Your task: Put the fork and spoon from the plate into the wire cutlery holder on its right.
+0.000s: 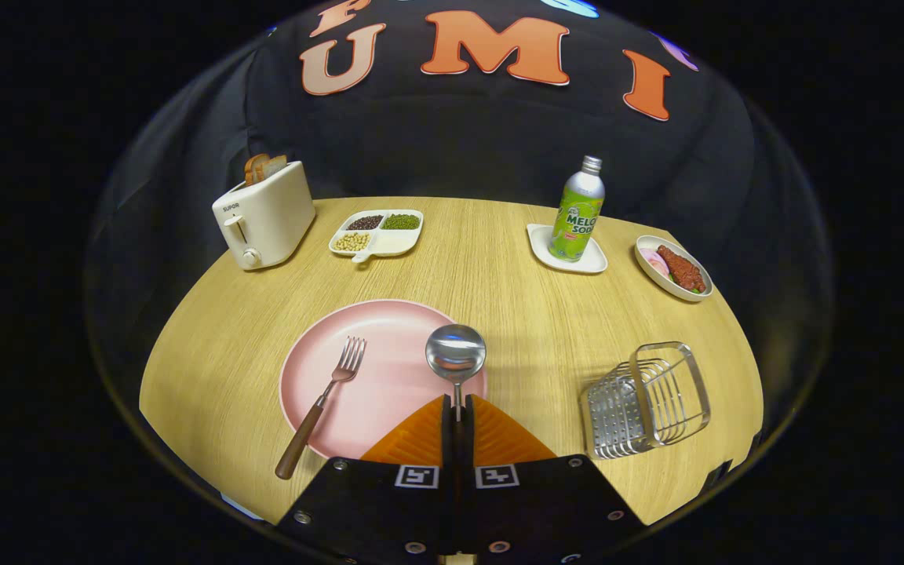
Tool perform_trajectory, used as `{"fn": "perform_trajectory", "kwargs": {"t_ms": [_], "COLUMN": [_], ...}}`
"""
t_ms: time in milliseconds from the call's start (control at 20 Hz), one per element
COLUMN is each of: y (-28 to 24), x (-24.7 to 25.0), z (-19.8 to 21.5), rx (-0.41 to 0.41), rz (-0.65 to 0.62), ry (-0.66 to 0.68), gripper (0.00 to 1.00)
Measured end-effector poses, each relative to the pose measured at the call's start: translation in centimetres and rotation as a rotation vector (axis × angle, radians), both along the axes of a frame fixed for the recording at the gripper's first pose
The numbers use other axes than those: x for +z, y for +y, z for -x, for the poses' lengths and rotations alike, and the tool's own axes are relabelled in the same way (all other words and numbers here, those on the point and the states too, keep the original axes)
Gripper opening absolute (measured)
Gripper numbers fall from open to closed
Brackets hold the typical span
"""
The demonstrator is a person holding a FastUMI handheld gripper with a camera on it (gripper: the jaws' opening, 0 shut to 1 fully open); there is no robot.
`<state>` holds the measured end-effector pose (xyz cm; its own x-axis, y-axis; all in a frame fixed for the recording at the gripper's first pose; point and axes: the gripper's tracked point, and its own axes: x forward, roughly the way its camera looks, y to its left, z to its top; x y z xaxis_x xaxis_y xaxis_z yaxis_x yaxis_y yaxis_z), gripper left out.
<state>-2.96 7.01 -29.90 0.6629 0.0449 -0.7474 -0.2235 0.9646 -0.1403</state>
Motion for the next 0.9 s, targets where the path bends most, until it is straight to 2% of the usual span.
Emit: {"fn": "perform_trajectory", "kwargs": {"t_ms": [450,900], "y": [-5.5,-12.0], "x": [7.0,10.7], "z": [1.5,3.3], "rx": [-0.025,-0.063], "rz": [0.077,0.131], "ry": [0.010,0.109], "gripper": [0.03,0.03]}}
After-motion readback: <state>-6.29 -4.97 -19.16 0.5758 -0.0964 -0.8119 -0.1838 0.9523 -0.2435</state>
